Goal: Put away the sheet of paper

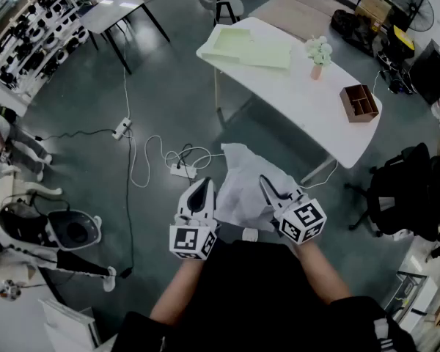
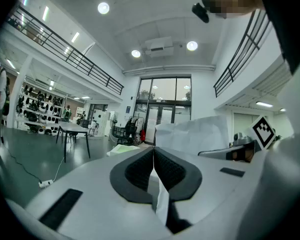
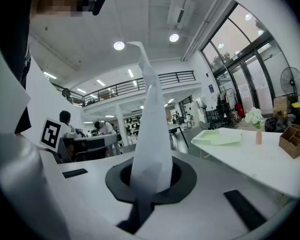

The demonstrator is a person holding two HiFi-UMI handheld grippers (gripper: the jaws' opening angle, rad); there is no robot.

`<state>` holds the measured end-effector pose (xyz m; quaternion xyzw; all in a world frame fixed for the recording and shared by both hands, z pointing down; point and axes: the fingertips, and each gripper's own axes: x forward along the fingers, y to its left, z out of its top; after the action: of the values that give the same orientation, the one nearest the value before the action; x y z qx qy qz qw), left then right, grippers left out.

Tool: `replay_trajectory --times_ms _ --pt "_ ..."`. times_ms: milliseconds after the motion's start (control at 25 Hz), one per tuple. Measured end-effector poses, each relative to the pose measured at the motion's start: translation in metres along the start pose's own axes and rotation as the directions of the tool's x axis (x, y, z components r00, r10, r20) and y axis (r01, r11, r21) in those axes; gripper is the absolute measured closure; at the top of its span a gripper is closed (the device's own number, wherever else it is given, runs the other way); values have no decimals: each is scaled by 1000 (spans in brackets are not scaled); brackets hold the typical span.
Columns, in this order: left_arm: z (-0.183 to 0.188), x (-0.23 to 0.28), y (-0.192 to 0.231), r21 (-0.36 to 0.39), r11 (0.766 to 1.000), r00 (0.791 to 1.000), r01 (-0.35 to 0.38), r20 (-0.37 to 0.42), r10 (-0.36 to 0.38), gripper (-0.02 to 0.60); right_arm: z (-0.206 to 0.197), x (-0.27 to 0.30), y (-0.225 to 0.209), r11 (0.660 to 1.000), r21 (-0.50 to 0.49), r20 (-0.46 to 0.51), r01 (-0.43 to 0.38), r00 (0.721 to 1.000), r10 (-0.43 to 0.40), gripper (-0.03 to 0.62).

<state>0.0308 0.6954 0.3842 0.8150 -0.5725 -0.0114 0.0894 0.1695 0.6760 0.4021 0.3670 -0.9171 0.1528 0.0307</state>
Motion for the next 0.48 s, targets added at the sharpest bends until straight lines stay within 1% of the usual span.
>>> replay_trajectory --times_ms 240,480 --pt "-3 3 -9 2 1000 1000 5 -20 -5 577 -5 -6 -14 996 80 -3 28 1000 -28 595" --pt "-9 3 -10 15 1000 999 -18 -41 18 577 -6 -3 -23 996 87 11 16 1000 -17 595"
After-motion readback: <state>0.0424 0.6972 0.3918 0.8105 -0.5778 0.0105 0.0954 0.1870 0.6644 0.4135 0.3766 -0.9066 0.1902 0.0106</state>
